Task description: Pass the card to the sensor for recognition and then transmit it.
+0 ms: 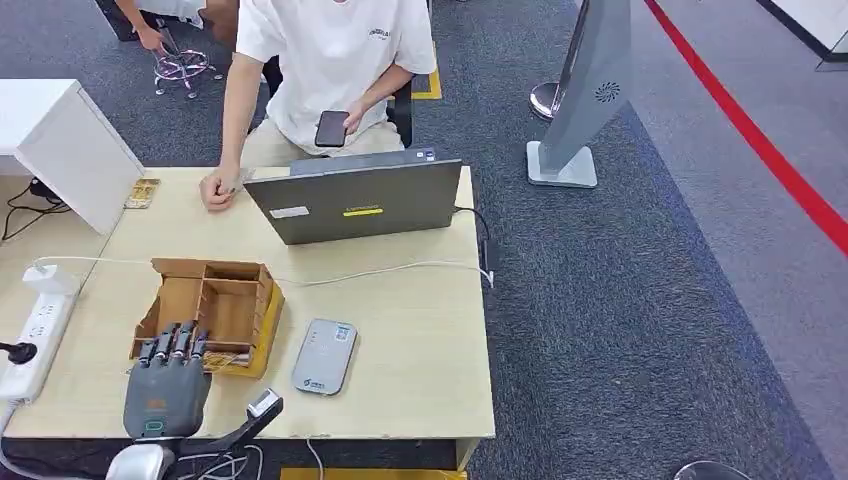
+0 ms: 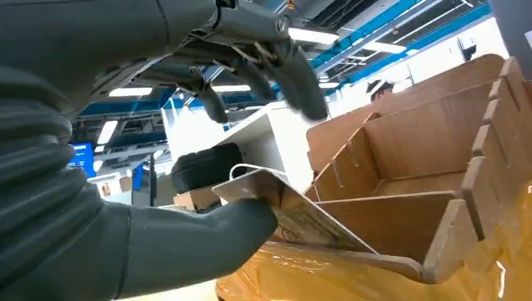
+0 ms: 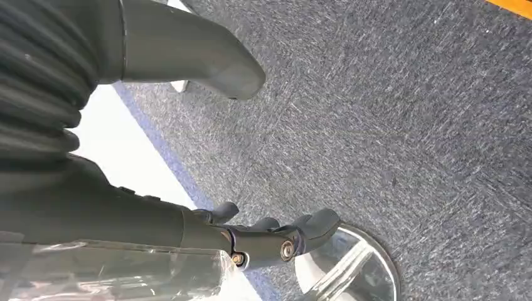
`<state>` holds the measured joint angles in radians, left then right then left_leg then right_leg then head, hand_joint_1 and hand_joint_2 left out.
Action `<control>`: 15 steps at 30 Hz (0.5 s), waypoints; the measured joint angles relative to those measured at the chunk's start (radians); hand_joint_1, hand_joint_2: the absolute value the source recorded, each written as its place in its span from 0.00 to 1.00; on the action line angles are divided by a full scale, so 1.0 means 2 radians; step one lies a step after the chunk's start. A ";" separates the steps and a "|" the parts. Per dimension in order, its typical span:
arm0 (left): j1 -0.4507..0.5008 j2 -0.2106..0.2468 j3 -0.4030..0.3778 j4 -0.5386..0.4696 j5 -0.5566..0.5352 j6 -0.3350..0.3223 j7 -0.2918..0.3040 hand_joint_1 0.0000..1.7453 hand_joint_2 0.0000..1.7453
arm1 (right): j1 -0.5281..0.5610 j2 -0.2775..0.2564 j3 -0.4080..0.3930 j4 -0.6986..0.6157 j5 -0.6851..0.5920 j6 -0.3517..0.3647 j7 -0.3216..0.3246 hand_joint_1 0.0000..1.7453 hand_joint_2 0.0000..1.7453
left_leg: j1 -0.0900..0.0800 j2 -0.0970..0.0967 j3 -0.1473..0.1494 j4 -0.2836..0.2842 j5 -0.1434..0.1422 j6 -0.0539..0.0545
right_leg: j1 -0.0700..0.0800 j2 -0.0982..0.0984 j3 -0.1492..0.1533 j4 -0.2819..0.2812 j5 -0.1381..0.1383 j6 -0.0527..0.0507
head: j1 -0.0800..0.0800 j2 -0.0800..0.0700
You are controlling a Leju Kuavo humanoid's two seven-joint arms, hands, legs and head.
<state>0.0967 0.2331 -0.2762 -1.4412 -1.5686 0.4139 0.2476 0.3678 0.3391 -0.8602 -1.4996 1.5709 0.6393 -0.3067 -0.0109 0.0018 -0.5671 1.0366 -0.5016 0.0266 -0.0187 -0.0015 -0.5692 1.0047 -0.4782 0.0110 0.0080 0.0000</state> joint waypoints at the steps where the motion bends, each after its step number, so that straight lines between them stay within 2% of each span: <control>1: 0.000 -0.001 0.000 0.000 0.000 0.000 -0.003 1.00 1.00 | 0.000 0.000 0.000 0.000 0.000 0.000 0.000 0.00 1.00 | 0.000 0.000 0.000 0.000 0.000 0.000 | 0.000 0.000 0.000 0.000 0.000 0.000 | 0.000 0.000; 5: 0.000 -0.006 0.003 0.000 0.000 -0.004 -0.016 1.00 1.00 | 0.000 0.000 0.001 0.000 0.000 -0.002 0.000 0.00 1.00 | 0.000 0.000 0.000 0.000 0.000 0.000 | 0.000 0.000 0.000 0.000 0.000 0.000 | 0.000 0.000; 15: 0.000 -0.013 0.010 0.000 0.000 -0.007 -0.022 1.00 1.00 | 0.000 0.000 0.001 0.000 0.000 -0.005 0.000 0.00 1.00 | 0.000 0.000 0.000 0.000 0.000 0.000 | 0.000 0.000 0.000 0.000 0.000 0.000 | 0.000 0.000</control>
<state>0.0970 0.2071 -0.2571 -1.4408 -1.5686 0.3994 0.2045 0.3682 0.3391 -0.8579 -1.4996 1.5709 0.6302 -0.3059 -0.0109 0.0017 -0.5671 1.0366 -0.5016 0.0266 -0.0188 -0.0016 -0.5692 1.0047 -0.4782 0.0109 0.0080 0.0000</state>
